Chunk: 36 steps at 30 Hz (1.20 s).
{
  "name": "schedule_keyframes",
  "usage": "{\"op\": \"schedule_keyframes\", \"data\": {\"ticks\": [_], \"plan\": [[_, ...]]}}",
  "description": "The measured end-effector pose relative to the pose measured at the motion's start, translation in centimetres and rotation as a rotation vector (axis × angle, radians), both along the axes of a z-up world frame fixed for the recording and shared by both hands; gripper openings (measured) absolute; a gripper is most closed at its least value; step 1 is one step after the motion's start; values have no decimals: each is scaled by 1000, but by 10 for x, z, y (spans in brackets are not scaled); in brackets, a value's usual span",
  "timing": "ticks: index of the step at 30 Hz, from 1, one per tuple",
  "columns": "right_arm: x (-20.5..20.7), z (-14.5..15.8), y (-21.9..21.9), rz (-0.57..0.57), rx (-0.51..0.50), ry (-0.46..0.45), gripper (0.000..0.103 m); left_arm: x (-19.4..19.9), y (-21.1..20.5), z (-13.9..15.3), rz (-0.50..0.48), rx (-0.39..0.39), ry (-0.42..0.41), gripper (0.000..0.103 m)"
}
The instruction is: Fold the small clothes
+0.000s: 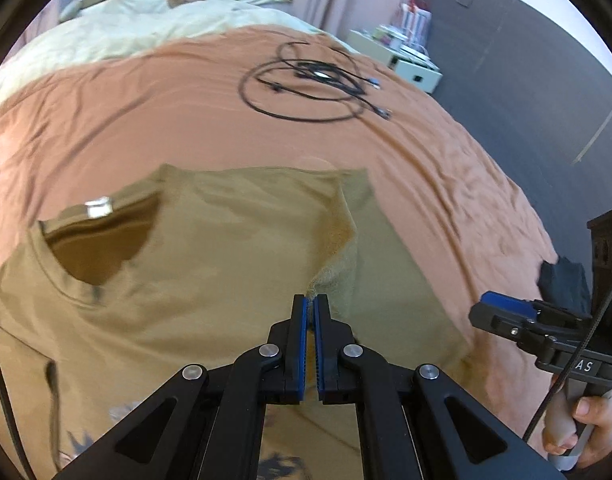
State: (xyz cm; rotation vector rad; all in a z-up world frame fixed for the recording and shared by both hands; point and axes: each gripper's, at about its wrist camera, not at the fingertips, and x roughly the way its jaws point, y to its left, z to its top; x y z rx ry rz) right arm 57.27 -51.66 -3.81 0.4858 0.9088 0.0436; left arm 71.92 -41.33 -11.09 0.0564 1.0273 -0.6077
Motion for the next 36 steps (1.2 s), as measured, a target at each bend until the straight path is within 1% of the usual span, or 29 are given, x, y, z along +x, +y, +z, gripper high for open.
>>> {"op": "schedule_keyframes", "data": {"ticks": [3, 8, 10, 14, 15, 17, 20, 22, 26, 28, 29, 30, 31, 32, 33, 34, 35, 36], "plan": [[20, -2, 8, 21, -31, 10, 50, 12, 13, -6, 34, 2, 8, 3], [60, -7, 15, 38, -96, 41, 50, 30, 29, -26, 77, 34, 26, 3], [77, -10, 16, 40, -129, 56, 50, 37, 33, -37, 82, 51, 35, 3], [104, -15, 17, 41, -170, 83, 50, 41, 39, -49, 81, 71, 36, 4], [111, -17, 17, 40, -184, 89, 50, 42, 40, -52, 86, 87, 35, 4], [127, -22, 17, 36, -209, 104, 50, 44, 41, -53, 88, 102, 29, 6], [148, -32, 17, 31, -230, 132, 50, 46, 47, -52, 97, 98, 47, 6], [161, -37, 20, 24, -263, 141, 50, 44, 51, -49, 109, 104, 49, 6], [172, -35, 24, 9, -297, 152, 52, 38, 63, -42, 122, 98, 64, 7], [168, -30, 26, -9, -305, 157, 57, 31, 71, -36, 129, 101, 62, 11], [163, -25, 26, -11, -301, 150, 62, 25, 77, -32, 137, 102, 58, 20], [156, -20, 28, -8, -294, 139, 65, 20, 81, -29, 146, 101, 53, 33], [146, -14, 31, -5, -287, 125, 71, 15, 85, -25, 153, 97, 46, 38], [137, -8, 32, -2, -283, 114, 77, 5, 91, -19, 158, 91, 31, 47], [129, -5, 33, 0, -280, 106, 79, -2, 94, -14, 158, 91, 22, 54], [115, 0, 36, 0, -273, 98, 79, -12, 98, -8, 159, 94, 13, 58], [106, 2, 36, -3, -268, 96, 80, -19, 101, -3, 160, 93, 10, 61], [94, 6, 36, -8, -260, 95, 81, -25, 104, 2, 161, 90, 8, 65]]}}
